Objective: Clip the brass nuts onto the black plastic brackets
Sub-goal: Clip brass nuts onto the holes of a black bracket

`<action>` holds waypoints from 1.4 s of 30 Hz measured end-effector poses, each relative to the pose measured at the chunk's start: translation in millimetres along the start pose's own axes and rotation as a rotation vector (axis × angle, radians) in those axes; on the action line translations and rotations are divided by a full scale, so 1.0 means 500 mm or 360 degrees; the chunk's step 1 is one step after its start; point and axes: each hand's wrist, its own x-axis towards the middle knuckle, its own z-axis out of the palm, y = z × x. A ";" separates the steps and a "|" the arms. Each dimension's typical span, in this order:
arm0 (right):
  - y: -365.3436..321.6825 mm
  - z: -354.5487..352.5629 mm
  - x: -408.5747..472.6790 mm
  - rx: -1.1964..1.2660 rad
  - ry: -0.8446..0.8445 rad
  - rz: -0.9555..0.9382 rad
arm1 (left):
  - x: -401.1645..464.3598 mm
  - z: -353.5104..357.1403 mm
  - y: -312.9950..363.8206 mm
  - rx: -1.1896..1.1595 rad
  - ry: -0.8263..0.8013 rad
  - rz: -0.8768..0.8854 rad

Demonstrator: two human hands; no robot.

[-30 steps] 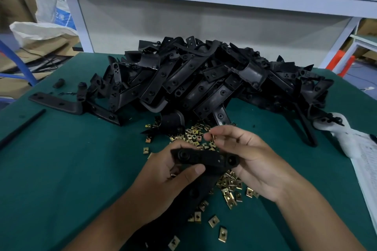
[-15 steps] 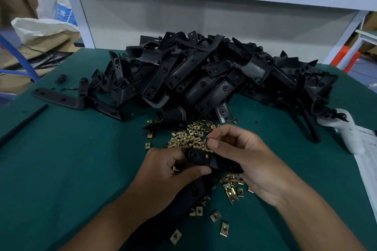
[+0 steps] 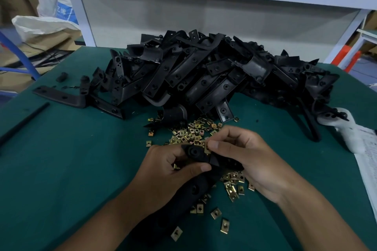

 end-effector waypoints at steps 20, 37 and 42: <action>0.010 -0.028 0.032 0.1006 0.0196 0.0267 | 0.002 -0.005 0.007 -0.0244 0.0154 -0.0018; 0.014 -0.032 0.029 0.0583 0.0041 0.0130 | 0.002 -0.005 0.007 -0.0200 0.0162 -0.0030; 0.018 -0.037 0.027 0.0425 0.0055 0.0084 | 0.002 -0.004 0.008 -0.0193 0.0174 -0.0028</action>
